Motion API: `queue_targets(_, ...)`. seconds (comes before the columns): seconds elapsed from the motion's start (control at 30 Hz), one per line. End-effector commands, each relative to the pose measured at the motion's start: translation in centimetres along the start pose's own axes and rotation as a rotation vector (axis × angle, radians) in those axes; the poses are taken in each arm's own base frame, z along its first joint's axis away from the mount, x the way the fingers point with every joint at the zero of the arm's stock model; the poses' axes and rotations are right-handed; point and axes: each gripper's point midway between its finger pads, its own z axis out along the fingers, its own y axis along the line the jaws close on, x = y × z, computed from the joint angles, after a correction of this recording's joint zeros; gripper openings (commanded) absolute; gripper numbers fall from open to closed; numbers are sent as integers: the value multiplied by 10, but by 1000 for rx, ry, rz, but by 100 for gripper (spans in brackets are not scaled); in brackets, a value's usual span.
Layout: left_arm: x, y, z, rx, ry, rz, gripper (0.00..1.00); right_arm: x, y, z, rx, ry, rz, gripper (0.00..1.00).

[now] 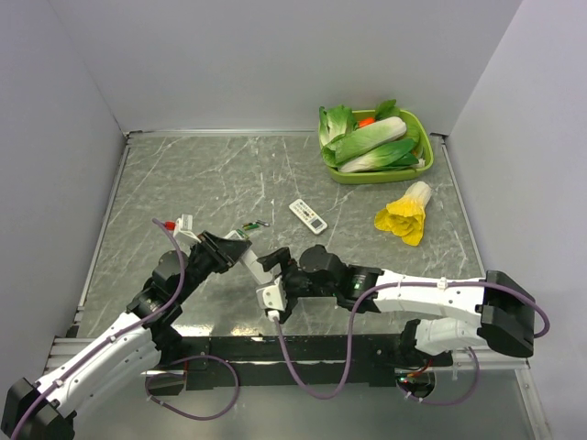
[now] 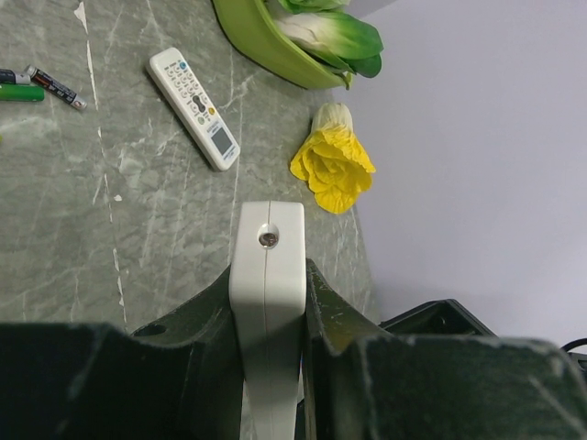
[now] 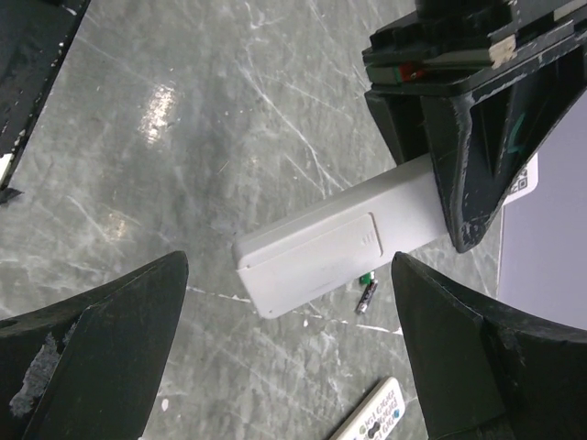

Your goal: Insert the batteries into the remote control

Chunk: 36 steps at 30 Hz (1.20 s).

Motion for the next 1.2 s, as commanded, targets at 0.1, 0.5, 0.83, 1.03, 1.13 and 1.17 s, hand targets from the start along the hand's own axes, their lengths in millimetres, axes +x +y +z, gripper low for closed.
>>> queue_targets(0.1, -16, -40, -2, 119, -28, 7, 2, -28, -25, 6, 44, -71, -56, 100)
queue_targets(0.5, -17, -44, -1, 128, -30, -13, 2, -21, -11, 12, -24, -54, -35, 97)
queue_targets(0.83, -20, -47, -1, 134, -40, -26, 2, -8, 4, 14, -83, -6, -28, 92)
queue_targets(1.03, -22, -51, 0, 137, -40, -37, 2, 2, 17, 15, -128, 34, -28, 90)
queue_targets(1.13, -23, -52, 0, 138, -42, -47, 2, 4, 21, 16, -137, 41, -27, 89)
queue_targets(1.17, -23, -52, 0, 138, -41, -52, 2, 5, 23, 16, -141, 43, -25, 89)
